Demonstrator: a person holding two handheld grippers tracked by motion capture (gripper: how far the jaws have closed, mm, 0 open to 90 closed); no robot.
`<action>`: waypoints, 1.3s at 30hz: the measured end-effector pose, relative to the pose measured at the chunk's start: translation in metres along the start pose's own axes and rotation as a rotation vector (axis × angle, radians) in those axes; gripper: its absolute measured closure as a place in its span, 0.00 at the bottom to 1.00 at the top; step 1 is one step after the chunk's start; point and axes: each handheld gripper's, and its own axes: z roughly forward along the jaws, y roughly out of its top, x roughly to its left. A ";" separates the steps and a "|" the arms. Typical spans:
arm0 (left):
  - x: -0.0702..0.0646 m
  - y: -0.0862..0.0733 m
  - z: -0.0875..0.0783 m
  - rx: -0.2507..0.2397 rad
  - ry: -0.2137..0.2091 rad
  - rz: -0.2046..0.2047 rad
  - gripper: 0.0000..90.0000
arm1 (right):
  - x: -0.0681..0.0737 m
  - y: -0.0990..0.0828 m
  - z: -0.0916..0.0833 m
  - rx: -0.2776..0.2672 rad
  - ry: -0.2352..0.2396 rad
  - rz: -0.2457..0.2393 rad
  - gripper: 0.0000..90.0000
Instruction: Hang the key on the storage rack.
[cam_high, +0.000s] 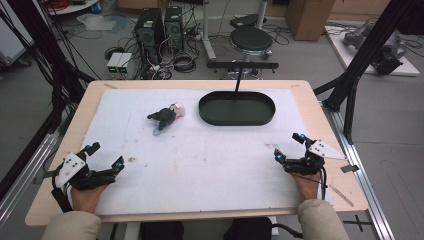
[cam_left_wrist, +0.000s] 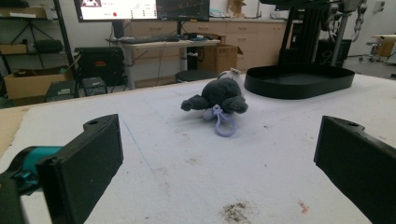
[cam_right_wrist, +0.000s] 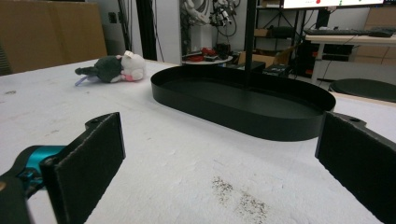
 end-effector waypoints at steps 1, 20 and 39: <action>0.000 0.000 0.000 -0.001 0.001 -0.006 0.02 | 0.000 0.000 0.000 -0.003 -0.001 -0.003 0.01; 0.002 0.000 -0.002 -0.022 -0.002 -0.034 0.02 | 0.001 0.000 0.000 -0.002 -0.005 -0.003 0.01; 0.019 0.085 0.044 0.071 -0.084 0.025 0.02 | 0.003 0.000 0.000 0.006 -0.005 -0.019 0.01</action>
